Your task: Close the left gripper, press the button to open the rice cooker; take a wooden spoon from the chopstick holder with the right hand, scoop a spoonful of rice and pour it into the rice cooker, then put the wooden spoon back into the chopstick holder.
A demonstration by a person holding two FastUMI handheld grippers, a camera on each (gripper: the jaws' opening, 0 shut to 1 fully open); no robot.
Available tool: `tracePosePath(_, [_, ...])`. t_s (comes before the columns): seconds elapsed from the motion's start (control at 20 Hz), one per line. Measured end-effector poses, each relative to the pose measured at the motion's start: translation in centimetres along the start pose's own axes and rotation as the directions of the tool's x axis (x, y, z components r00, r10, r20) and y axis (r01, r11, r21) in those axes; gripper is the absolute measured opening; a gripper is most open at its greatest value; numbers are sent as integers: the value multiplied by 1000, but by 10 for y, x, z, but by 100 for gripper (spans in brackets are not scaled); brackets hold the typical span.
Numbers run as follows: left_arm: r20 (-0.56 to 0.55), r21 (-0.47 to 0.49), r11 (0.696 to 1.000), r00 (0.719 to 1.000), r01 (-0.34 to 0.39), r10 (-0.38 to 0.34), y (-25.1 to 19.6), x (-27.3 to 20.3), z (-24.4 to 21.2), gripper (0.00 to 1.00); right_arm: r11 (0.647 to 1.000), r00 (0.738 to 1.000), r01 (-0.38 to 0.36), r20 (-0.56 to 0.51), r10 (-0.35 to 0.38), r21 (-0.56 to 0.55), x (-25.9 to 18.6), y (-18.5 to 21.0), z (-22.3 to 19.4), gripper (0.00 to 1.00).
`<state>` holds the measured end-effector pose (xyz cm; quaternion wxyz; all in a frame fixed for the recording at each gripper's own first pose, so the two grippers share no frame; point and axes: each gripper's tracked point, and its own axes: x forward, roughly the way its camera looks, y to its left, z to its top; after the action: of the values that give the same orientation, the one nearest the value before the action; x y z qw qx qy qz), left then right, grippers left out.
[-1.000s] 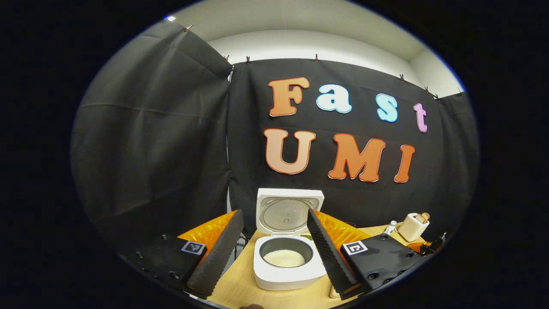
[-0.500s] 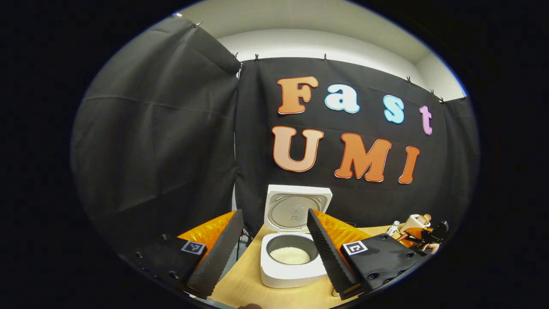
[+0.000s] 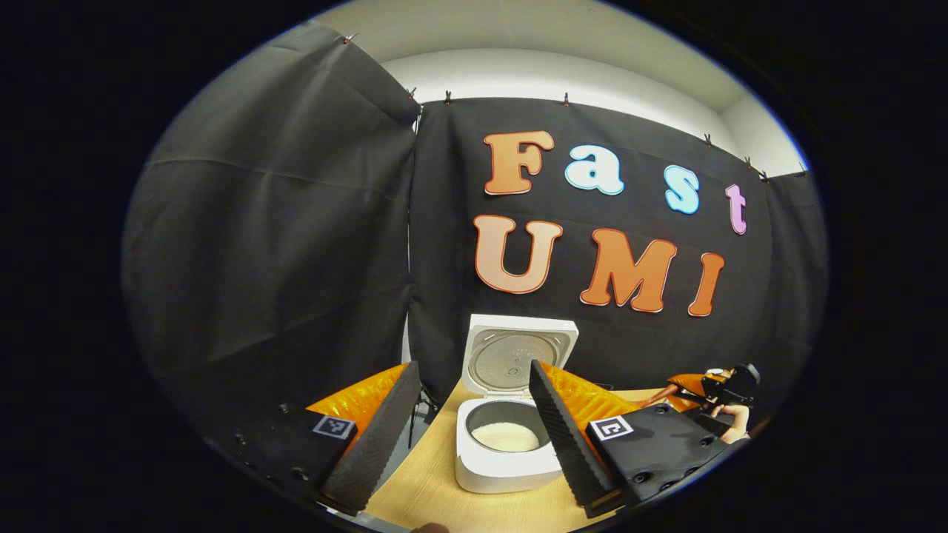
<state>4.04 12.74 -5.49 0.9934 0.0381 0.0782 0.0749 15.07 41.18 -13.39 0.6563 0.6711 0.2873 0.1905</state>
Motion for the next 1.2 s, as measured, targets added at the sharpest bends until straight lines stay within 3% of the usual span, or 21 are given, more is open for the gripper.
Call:
tracePosePath(0.35, [-36, -38, 998, 998, 47, -49, 3, 7, -14, 99, 990, 999, -2, -49, -5, -144, 45, 18, -50, 15])
tracePosePath(0.7, [-37, -43, 999, 999, 26, -28, 16, 8, -19, 100, 951, 998, 5, -55, -24, -308, 77, 29, -74, 15])
tracePosePath(0.9, [-44, -49, 999, 999, 16, -18, 21, 8, -23, 100, 908, 998, 5, -54, -31, -418, 85, 35, -84, 15])
tracePosePath(1.2, [-49, -53, 999, 999, 5, -8, 23, 7, -27, 100, 874, 997, -3, -64, -33, -486, 89, 38, -98, 15])
